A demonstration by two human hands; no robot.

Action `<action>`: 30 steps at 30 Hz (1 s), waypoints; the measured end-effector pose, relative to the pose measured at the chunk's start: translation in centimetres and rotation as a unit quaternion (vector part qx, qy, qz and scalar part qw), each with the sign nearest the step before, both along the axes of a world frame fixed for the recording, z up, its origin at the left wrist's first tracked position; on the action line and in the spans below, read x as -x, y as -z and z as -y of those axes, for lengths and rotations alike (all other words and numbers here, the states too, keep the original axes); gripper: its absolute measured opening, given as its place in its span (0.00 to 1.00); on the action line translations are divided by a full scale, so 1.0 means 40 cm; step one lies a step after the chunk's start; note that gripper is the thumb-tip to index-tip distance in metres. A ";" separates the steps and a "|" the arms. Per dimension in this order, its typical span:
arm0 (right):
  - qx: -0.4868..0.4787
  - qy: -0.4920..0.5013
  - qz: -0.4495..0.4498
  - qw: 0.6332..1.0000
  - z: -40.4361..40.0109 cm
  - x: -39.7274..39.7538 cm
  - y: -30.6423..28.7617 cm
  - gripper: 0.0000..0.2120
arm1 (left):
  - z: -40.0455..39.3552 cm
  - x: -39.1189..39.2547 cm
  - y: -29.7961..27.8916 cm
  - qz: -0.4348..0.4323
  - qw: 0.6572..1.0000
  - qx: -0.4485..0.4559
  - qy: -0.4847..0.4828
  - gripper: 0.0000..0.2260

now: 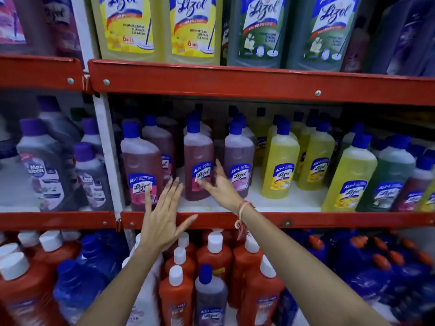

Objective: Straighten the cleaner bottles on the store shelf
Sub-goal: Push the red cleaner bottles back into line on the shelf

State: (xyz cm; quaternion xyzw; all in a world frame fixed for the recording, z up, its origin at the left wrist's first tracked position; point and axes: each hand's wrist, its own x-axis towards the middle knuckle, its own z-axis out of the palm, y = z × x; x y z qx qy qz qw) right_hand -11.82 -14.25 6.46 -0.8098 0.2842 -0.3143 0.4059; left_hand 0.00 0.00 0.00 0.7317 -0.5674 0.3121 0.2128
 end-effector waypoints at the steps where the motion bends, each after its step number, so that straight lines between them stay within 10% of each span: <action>1: -0.003 0.003 -0.005 1.000 0.000 -0.013 0.002 0.45 | 0.000 0.000 0.007 0.001 1.000 0.000 -0.007 0.39; 30: -0.035 -0.002 0.003 0.999 -0.039 0.040 0.014 0.30 | 0.006 0.009 0.037 -0.008 0.997 -0.023 -0.071 0.39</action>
